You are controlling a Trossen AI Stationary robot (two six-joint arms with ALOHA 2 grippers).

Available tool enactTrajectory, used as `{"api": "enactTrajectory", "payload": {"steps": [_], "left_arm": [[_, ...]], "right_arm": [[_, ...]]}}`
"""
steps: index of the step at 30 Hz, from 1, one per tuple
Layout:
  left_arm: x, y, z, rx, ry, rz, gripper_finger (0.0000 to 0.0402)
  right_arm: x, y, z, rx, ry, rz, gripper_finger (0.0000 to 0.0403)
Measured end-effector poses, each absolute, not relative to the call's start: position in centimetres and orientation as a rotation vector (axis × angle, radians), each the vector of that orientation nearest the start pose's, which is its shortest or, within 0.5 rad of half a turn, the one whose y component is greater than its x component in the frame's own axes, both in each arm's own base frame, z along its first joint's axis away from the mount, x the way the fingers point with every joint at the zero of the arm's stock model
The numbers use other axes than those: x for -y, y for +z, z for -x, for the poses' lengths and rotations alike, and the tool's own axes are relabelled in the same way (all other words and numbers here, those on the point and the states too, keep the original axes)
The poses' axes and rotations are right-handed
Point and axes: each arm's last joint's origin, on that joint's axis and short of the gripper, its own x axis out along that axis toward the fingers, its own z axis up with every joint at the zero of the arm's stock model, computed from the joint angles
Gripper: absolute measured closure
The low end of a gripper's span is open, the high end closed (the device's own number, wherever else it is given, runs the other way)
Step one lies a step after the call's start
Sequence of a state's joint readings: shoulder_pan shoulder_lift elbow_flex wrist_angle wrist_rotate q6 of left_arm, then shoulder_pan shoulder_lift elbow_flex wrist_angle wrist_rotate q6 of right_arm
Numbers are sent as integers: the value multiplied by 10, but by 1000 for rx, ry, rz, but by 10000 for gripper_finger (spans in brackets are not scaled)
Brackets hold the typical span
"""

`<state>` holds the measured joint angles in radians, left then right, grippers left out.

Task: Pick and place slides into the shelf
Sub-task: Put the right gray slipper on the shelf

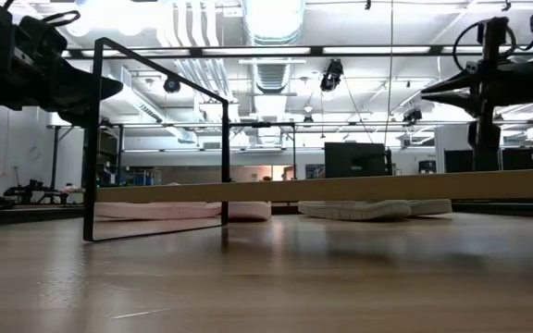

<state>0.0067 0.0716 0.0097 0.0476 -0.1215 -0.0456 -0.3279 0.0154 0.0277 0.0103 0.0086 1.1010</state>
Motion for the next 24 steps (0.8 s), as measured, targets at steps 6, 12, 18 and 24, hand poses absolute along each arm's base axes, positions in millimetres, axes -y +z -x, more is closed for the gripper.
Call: {"api": "enactTrajectory", "payload": {"steps": [6,12,18,24], "left_arm": [[-4,167,-101,8,113,97,402],[-6,173,-102,77,167,268,402],[-8,186,-102,238,235,461,400],[-13,208,-103,446,373,511,340]], "right_arm": [[33,173,-91,258,-324,-1209,302],[32,184,-90,362,-237,-1220,216],[31,208,-86,527,-123,-1089,158],[30,238,-83,542,-138,-975,148]]}}
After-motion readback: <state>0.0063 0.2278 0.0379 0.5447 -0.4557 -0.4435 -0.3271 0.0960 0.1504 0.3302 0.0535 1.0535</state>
